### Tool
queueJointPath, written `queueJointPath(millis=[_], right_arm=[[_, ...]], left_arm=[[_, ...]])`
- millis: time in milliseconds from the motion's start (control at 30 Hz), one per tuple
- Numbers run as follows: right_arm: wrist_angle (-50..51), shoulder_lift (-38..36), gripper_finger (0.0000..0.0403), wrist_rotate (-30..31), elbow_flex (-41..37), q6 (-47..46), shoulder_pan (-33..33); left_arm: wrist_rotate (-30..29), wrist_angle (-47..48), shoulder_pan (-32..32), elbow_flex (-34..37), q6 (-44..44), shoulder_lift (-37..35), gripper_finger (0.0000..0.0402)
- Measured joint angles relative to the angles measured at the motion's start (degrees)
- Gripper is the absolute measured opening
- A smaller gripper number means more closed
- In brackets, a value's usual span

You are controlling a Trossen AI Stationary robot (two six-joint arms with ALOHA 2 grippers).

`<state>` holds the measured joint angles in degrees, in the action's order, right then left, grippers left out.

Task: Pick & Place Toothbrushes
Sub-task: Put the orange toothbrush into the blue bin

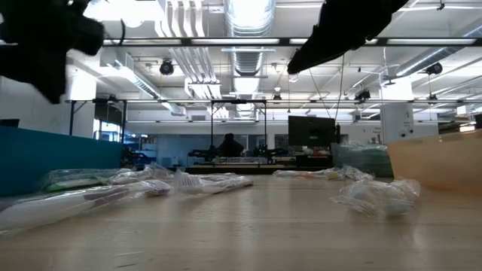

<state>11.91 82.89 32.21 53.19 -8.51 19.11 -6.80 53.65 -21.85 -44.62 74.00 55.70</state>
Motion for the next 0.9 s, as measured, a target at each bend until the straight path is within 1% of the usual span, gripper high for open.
queueJointPath(millis=[167, 233, 367, 467, 600, 667, 900], right_arm=[[0.02, 0.0, 0.0299, -5.78, 0.0, 1.34, 0.03], [0.06, 0.0, 0.0301, -9.6, 0.0, 2.76, 0.13], [0.11, 0.0, 0.0297, -19.32, 0.0, 4.22, 0.17], [0.15, 0.0, 0.0287, -23.95, 0.0, 4.09, 0.35], [2.04, 0.0, 0.0271, -25.04, 0.0, 3.75, 1.37], [3.27, 0.0, 0.0265, -25.27, 0.0, 3.69, 2.09], [4.62, 0.0, 0.0247, -25.21, 0.0, 3.59, 4.28]], left_arm=[[-6.08, -11.61, 0.0, -0.04, -10.48, 0.0, 0.0124], [-8.35, -16.28, 0.0, -0.04, -15.27, 0.0, 0.0124], [-12.86, -25.19, -0.01, -0.04, -24.9, 0.0, 0.0124], [-16.39, -31.03, -0.02, -0.04, -31.17, 0.05, 0.0124], [-21.95, -37.49, -0.02, -0.04, -39.95, 0.94, 0.0124], [-23.68, -40.57, -0.01, -0.04, -44.87, 1.82, 0.0124], [-24.18, -51.63, -0.02, -0.04, -58.69, 7.89, 0.0124]])
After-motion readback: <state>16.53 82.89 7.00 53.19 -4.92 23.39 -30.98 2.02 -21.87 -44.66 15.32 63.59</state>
